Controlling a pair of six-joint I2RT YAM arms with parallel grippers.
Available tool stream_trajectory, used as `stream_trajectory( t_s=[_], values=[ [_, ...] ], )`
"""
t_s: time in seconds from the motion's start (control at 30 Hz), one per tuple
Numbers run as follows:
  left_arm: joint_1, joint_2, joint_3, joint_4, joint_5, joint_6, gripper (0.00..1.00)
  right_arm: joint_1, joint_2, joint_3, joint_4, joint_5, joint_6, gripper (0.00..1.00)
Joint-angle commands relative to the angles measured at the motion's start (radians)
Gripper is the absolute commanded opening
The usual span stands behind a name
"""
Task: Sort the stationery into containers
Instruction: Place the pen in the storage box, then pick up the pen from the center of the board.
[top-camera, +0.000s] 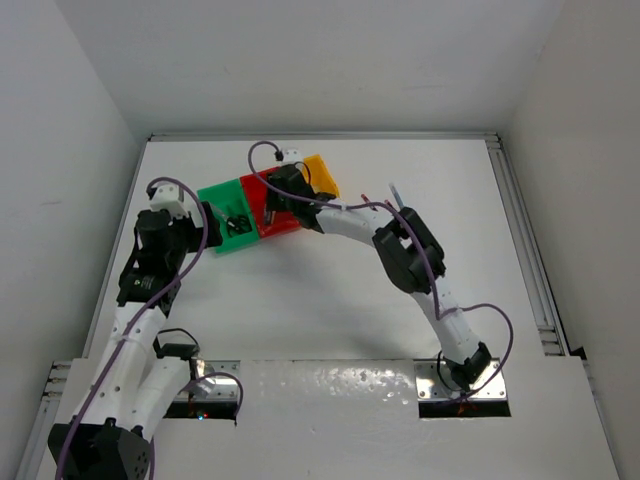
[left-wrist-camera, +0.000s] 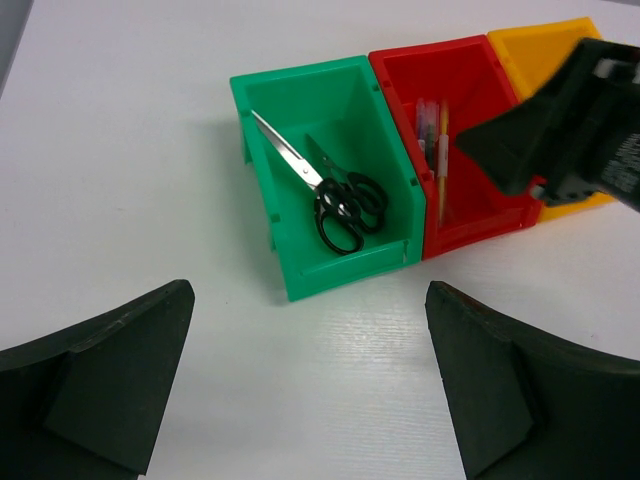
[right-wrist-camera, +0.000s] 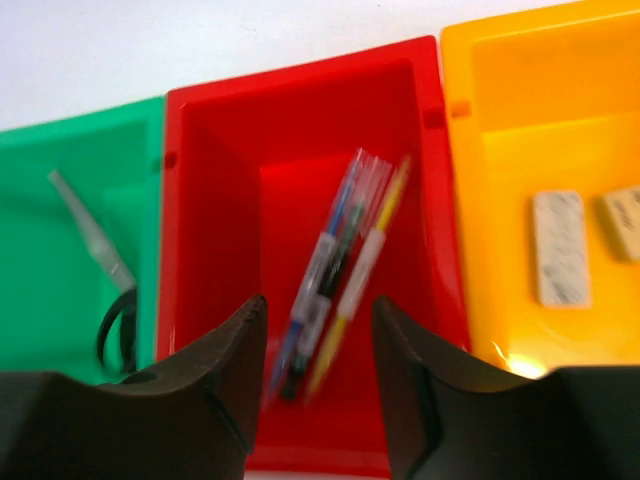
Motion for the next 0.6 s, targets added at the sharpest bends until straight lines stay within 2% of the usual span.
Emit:
stream_trajectory(
  t_s=[0.0,0.07,0.1,0.17,0.2,0.23,0.27,0.3,0.33,0.4,0.43,0.47,0.5,0.57],
  values=[
    [0.013,0.007,0.012,0.06,0.01,0.018,0.99,-0.003,-0.225,-0.096,0.131,-0.027,-0.08,0.44],
    [0.015,0.016,0.017,0.062,0.01,0.029,0.99,-0.007,-0.334,-0.143,0.127,-0.067,-0.139,0.33],
    [0.015,0.019,0.021,0.063,0.01,0.032,0.99,-0.013,-0.368,-0.147,0.102,-0.098,-0.2,0.21],
    [0.016,0.023,0.024,0.074,0.011,0.043,0.99,-0.049,-0.46,-0.153,-0.028,-0.2,-0.269,0.06],
    [0.016,0.023,0.024,0.082,0.014,0.043,0.99,-0.094,-0.484,-0.157,-0.076,-0.239,-0.287,0.06],
    [0.018,0.023,0.023,0.085,0.014,0.043,0.99,-0.119,-0.529,-0.165,-0.198,-0.304,-0.307,0.09],
    [0.019,0.024,0.021,0.088,0.014,0.043,0.99,-0.142,-0.546,-0.173,-0.261,-0.328,-0.347,0.16],
    [0.021,0.024,0.021,0.096,0.014,0.038,0.99,-0.192,-0.558,-0.182,-0.318,-0.339,-0.36,0.41],
    [0.022,0.029,0.023,0.096,0.013,0.03,0.99,-0.219,-0.584,-0.224,-0.393,-0.322,-0.367,0.54],
    [0.024,0.039,0.029,0.091,0.011,0.017,0.99,-0.301,-0.6,-0.268,-0.442,-0.304,-0.352,0.7],
    [0.024,0.044,0.034,0.09,0.008,0.012,0.99,-0.326,-0.603,-0.297,-0.479,-0.29,-0.352,0.72],
    [0.024,0.05,0.043,0.088,0.001,0.009,0.99,-0.37,-0.589,-0.305,-0.498,-0.285,-0.36,0.7],
    [0.024,0.067,0.049,0.088,-0.002,0.007,0.99,-0.392,-0.577,-0.308,-0.507,-0.285,-0.367,0.48],
    [0.051,0.085,0.067,0.094,-0.01,0.009,0.99,-0.444,-0.511,-0.294,-0.535,-0.248,-0.392,0.21]
  ],
)
